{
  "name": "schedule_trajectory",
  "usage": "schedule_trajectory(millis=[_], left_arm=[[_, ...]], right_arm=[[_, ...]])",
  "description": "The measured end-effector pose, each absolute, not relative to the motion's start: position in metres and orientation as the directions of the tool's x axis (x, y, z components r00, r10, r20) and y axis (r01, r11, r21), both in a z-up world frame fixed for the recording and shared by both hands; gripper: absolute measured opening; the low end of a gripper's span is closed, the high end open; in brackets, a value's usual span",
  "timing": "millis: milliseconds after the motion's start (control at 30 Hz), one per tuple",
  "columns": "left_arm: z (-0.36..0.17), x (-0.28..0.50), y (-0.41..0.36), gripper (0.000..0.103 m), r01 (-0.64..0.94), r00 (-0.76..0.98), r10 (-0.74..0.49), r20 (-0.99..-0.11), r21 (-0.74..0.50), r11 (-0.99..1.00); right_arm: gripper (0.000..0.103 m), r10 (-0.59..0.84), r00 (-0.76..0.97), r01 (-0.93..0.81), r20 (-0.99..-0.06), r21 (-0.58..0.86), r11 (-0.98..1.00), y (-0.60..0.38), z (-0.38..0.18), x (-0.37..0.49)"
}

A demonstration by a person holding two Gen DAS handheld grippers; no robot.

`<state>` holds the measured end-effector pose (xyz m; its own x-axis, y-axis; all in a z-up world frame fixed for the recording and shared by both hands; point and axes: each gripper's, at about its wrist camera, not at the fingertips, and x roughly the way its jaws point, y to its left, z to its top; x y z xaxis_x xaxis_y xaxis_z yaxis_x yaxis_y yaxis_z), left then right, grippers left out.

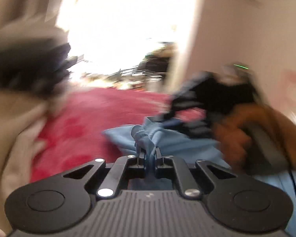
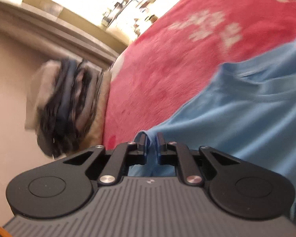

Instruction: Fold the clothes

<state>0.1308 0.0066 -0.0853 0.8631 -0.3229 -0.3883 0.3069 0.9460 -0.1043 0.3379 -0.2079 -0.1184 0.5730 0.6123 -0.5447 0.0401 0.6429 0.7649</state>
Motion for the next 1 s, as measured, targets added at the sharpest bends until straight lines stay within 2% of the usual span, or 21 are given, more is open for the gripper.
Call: schedule_trajectory(millis=[133,200,233,300,367,467,600,667,800,933,1000], left_arm=[[-0.091,0.122,-0.011,0.015,0.4,0.836,-0.367,-0.408,-0.005,0.917],[-0.092,0.123,-0.011,0.026,0.41,0.829,-0.374,-0.417,-0.002,0.912],[-0.092,0.124,-0.01,0.028,0.414,0.825,-0.377,-0.421,-0.002,0.91],[-0.094,0.125,-0.012,0.03,0.436,0.816,-0.392,-0.425,0.007,0.9],[-0.095,0.126,-0.014,0.03,0.459,0.805,-0.408,-0.43,0.016,0.888],[-0.098,0.126,-0.019,0.03,0.499,0.787,-0.433,-0.439,0.042,0.865],[-0.101,0.123,-0.032,0.035,0.531,0.778,-0.431,-0.457,0.111,0.84],[-0.103,0.122,-0.038,0.037,0.541,0.775,-0.426,-0.467,0.142,0.829],[-0.105,0.123,-0.042,0.036,0.513,0.787,-0.386,-0.481,0.163,0.843],[-0.106,0.127,-0.044,0.034,0.464,0.803,-0.334,-0.493,0.168,0.87],[-0.107,0.129,-0.044,0.02,0.439,0.81,-0.307,-0.499,0.17,0.882]], right_arm=[[0.013,0.632,0.559,0.136,-0.537,0.811,0.568,-0.231,-0.137,0.334],[0.024,0.635,0.562,0.156,-0.53,0.822,0.547,-0.239,-0.14,0.332],[0.028,0.638,0.567,0.154,-0.521,0.828,0.539,-0.242,-0.14,0.33],[0.044,0.642,0.574,0.144,-0.509,0.834,0.532,-0.247,-0.135,0.329],[0.052,0.642,0.572,0.128,-0.51,0.829,0.545,-0.248,-0.129,0.328],[0.054,0.633,0.537,0.091,-0.557,0.785,0.613,-0.241,-0.12,0.331],[0.054,0.584,0.478,0.003,-0.657,0.666,0.746,-0.218,-0.111,0.331],[0.051,0.563,0.472,-0.032,-0.678,0.625,0.78,-0.21,-0.11,0.329],[0.033,0.541,0.461,-0.064,-0.704,0.581,0.811,-0.205,-0.11,0.326],[0.025,0.515,0.446,-0.102,-0.732,0.53,0.842,-0.199,-0.111,0.324],[0.012,0.497,0.45,-0.106,-0.742,0.508,0.855,-0.195,-0.109,0.325]])
